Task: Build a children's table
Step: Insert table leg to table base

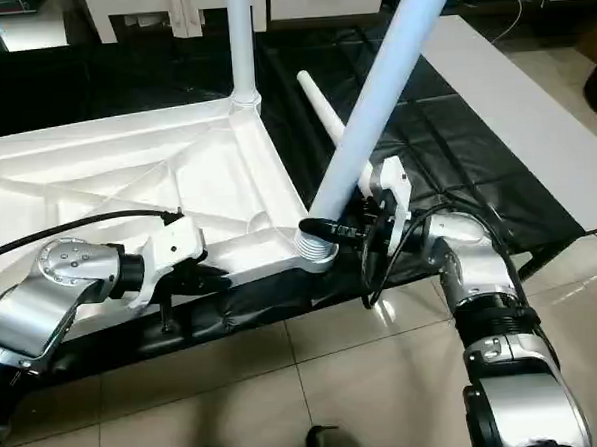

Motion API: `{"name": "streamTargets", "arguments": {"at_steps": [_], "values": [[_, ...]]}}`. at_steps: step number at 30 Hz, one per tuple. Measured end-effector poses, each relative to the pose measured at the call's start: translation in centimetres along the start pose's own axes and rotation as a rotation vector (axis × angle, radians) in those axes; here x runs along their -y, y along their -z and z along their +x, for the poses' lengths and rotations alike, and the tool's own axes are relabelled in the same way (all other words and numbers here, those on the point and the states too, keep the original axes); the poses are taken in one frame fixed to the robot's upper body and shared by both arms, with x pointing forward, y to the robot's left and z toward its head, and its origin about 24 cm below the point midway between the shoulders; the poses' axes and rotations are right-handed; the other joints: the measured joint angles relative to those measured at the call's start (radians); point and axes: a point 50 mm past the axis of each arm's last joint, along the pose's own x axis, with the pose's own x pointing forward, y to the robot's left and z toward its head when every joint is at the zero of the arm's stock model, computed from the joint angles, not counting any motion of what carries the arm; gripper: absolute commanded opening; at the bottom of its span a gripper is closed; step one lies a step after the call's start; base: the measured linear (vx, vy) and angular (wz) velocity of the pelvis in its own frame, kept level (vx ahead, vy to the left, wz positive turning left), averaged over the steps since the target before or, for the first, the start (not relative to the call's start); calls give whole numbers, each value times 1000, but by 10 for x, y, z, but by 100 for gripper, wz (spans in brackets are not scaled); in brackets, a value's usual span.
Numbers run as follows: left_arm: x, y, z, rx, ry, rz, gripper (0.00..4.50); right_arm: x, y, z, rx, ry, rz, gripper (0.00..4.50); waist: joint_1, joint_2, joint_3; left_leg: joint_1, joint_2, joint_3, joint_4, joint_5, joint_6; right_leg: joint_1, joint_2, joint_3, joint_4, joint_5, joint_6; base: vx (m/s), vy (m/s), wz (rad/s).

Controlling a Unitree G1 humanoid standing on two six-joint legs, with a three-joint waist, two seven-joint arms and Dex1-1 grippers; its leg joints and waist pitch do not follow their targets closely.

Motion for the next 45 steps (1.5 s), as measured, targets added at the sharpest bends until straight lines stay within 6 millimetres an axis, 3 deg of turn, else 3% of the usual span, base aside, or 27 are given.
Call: {"name": "streamTargets", "arguments": {"at_steps": [10, 16, 26, 45], "values": [[2, 1, 1, 1, 6, 16, 0, 0, -5, 0, -98, -62, -176, 191, 1, -1, -1, 0, 3, 0, 7, 0, 0, 2, 0, -1, 5, 0, 0, 0, 0, 0], [5, 2, 2, 0, 38, 37, 0, 2, -3, -2, -125, -124, -147, 190, 2, -4, -3, 0, 3, 0, 10, 0, 0, 3, 0, -1, 6, 0, 0, 0, 0, 0], [7, 2, 6, -8, 85, 75, 0, 2, -2, -10, -206, -231, -109, 189, 26, -12, -9, 1, 9, 5, 14, 0, 0, 3, 1, -3, 12, 0, -1, 0, 0, 0], [3, -2, 15, 7, 79, 65, 0, -12, 14, -27, -98, -143, -203, 189, 45, -11, -10, 2, 9, 13, 18, 1, 1, 6, -3, -1, 12, 0, -1, 0, 0, 0]]}}
